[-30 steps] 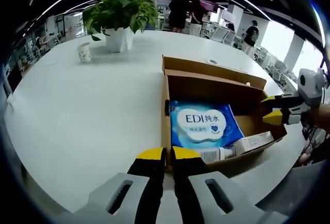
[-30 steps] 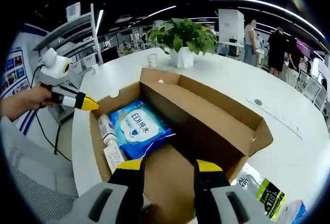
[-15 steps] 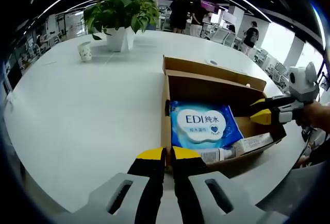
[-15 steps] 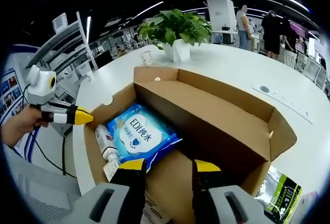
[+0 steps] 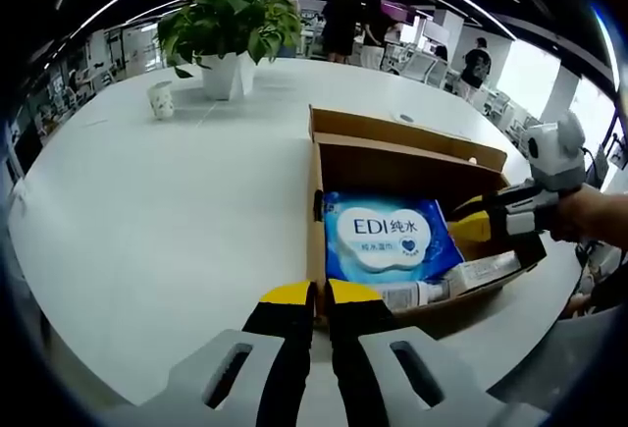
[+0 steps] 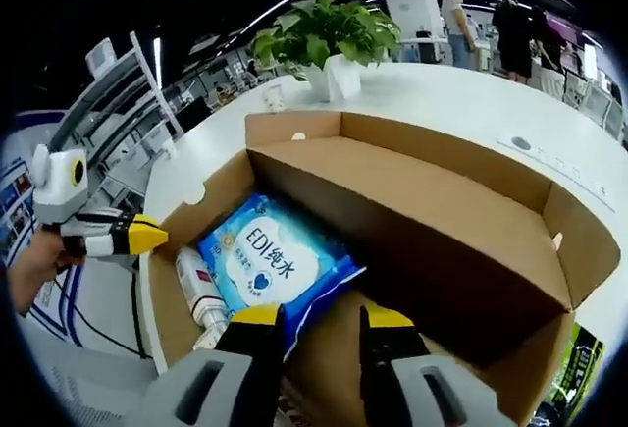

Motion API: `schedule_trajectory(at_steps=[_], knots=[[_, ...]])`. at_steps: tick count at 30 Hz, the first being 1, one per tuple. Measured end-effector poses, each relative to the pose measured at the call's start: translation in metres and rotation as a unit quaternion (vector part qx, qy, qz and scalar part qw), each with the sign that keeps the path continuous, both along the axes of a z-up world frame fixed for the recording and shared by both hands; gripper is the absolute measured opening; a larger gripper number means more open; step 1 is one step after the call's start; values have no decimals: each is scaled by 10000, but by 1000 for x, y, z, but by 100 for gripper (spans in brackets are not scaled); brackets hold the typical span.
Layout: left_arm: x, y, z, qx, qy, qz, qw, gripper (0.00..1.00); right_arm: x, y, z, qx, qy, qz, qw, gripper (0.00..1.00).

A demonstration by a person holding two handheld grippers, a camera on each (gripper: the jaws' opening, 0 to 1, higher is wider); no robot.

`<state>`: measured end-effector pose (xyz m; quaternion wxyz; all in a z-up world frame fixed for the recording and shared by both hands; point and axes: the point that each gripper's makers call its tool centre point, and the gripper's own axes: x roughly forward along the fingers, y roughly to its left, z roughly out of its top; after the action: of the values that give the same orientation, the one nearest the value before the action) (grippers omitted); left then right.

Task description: Operate the shoe box by opening the lid, removing the specified soft item, and placing it in the target area until the item is outside and the box remains undamaged.

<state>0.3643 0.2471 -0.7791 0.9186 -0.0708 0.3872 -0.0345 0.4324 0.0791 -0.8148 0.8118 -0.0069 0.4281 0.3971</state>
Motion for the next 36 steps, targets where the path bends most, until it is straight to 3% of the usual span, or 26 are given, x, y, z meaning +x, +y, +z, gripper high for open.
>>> schedule_trajectory(at_steps=[4, 12, 21, 23, 25, 29, 36], knots=[[0, 0, 0, 17, 4, -5, 10000, 2, 1, 3, -3, 196, 282, -257, 9991, 24], [0, 1, -1, 13, -9, 23, 10000, 2, 4, 12, -13, 273, 451, -314, 9981, 20], [1, 1, -1, 20, -3, 22, 10000, 2, 4, 21, -16, 317, 350, -152, 9988, 11], [1, 1, -1, 16, -5, 26, 10000, 2, 5, 18, -16, 179, 164, -83, 9997, 5], [1, 1, -2, 12, -4, 30, 10000, 2, 4, 17, -17, 111, 163, -77, 9998, 1], [0, 0, -1, 4, -4, 35, 10000, 3, 3, 18, -14, 209, 210, -148, 9995, 0], [0, -1, -1, 23, 7, 25, 10000, 2, -3, 18, -3, 202, -11, 18, 9998, 0]])
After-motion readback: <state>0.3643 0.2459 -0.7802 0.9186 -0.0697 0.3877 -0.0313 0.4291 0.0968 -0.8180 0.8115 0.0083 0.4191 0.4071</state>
